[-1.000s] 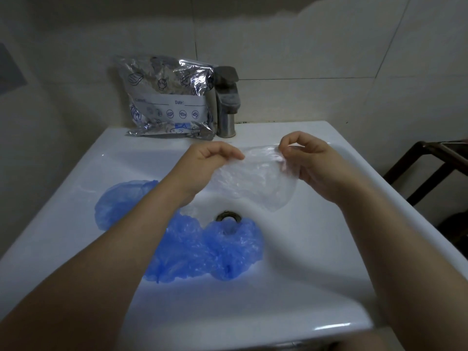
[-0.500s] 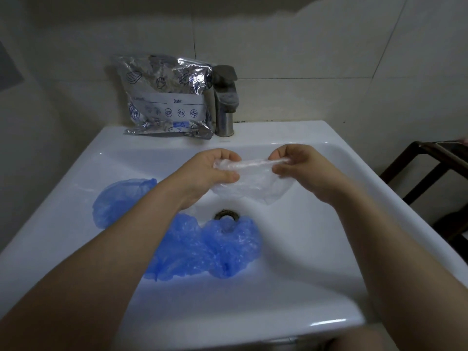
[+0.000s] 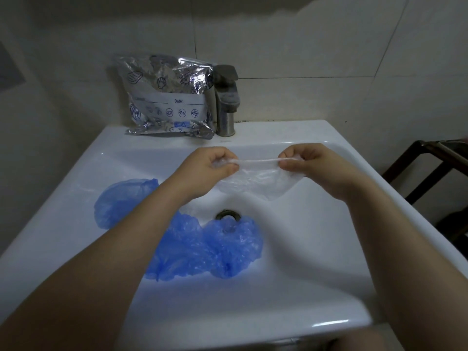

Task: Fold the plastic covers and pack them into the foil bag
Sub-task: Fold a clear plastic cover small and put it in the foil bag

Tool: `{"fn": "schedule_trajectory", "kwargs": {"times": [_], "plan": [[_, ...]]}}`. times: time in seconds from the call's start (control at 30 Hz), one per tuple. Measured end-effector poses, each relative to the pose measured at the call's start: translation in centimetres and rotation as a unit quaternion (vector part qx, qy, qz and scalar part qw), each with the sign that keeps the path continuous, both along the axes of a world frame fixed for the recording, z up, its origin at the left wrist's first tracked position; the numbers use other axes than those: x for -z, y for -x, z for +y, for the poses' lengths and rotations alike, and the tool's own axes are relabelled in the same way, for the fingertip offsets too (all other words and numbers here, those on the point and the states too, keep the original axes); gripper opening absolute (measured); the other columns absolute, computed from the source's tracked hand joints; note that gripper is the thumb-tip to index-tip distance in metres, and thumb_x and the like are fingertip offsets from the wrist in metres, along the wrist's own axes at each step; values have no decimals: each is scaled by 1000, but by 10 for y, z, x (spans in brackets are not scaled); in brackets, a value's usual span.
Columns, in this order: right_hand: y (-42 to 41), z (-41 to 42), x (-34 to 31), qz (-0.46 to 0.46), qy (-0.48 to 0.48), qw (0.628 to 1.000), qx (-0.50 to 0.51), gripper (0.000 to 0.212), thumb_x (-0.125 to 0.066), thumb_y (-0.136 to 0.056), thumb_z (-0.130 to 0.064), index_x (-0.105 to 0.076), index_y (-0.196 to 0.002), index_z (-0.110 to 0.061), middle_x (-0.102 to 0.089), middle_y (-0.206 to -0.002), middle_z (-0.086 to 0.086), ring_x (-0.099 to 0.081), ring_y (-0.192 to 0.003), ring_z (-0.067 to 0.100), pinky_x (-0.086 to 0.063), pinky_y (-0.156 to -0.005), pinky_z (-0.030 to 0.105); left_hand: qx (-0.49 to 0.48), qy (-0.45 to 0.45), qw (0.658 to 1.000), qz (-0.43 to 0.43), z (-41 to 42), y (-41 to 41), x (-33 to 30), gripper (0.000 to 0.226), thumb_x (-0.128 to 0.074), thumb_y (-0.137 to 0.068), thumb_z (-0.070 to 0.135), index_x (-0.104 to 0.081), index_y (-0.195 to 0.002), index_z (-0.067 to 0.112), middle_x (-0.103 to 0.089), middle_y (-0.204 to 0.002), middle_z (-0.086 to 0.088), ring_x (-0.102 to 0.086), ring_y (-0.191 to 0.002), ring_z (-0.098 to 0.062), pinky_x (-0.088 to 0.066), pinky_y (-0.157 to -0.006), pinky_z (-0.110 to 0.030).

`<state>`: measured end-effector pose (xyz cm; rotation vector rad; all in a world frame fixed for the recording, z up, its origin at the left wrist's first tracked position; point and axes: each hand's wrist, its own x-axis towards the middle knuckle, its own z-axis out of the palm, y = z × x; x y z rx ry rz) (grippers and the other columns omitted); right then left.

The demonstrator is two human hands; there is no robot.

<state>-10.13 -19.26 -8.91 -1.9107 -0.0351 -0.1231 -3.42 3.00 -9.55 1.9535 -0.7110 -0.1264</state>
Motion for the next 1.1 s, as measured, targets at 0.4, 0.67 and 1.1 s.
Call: {"fn": "schedule_trajectory", "kwargs": {"times": [0.4,0.67,1.1], "plan": [[0,6,-5,-52,-112,992,2,29,-44,-91,8,-57,-77,-13,-54,-69,1,-48,-54,5,-42,-54,14,55,121,983,125,7,6,-8,31,-44,-91,-8,-60,-79,15,-66,-66,17,-59,-69,9,-41,-66,-4],[-5,24,-1,-36,30,991,126,34,-36,-84,6,-57,-69,-15,-55,-69,-2,-46,-55,4,-34,-47,11,-50,170,959,223,-16,10,-2,19,-58,-91,26,-58,-73,19,-59,-74,6,-51,-69,-10,-39,-67,-26],[-1,24,-7,-95,139,983,76,27,-59,-86,1,-56,-72,-21,-51,-63,-7,-43,-44,-4,-31,-45,7,-9,56,989,140,-1,-1,-1,30,-66,-82,2,-66,-104,23,-65,-102,4,-57,-86,-3,-42,-89,-14]]}}
